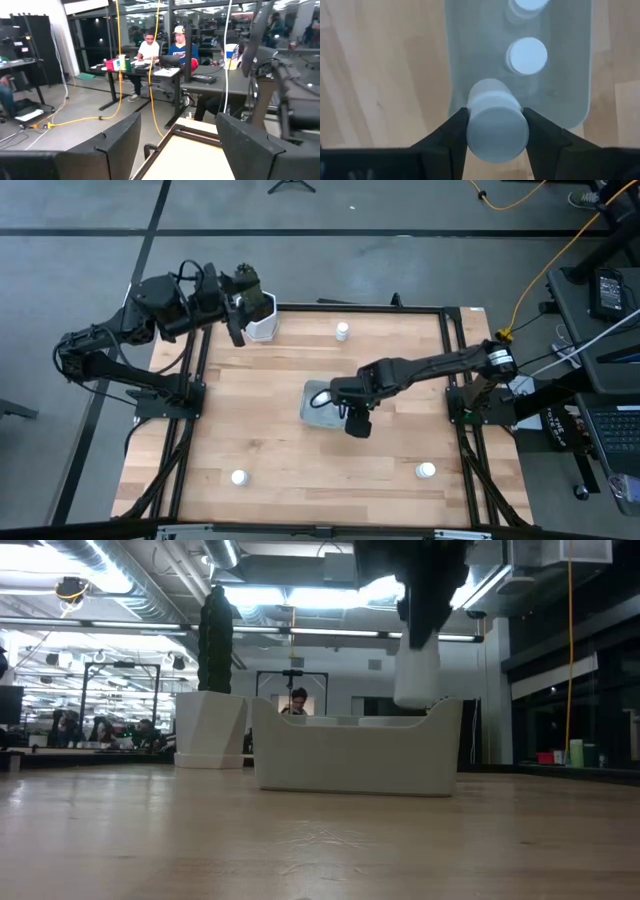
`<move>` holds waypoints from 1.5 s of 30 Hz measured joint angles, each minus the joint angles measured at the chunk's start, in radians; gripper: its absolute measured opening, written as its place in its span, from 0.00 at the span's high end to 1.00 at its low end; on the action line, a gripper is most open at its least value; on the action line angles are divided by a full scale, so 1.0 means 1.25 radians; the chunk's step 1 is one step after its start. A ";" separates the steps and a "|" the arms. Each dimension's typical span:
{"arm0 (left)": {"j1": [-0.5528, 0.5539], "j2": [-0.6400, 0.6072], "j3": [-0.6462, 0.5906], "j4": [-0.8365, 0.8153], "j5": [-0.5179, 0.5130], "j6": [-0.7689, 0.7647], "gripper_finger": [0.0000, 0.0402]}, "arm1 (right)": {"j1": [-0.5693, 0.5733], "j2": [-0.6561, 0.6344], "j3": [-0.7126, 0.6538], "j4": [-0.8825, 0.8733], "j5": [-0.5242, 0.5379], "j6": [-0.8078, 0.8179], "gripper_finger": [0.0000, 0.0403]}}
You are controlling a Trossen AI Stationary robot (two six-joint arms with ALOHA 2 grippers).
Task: Pick and place pill bottles into a basket
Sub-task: Put the white pill bottle into the gray bin
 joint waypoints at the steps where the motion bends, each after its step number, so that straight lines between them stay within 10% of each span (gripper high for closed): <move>1: -0.003 0.000 0.000 0.000 0.000 0.000 0.37 | -0.006 0.000 -0.012 0.010 -0.001 -0.002 0.62; 22: -0.010 0.012 0.000 0.001 -0.015 0.021 0.37 | -0.146 0.000 -0.230 0.185 -0.058 -0.044 0.62; 45: -0.010 0.049 0.000 0.029 -0.011 0.058 0.37 | -0.159 0.000 -0.103 0.056 -0.078 -0.041 0.46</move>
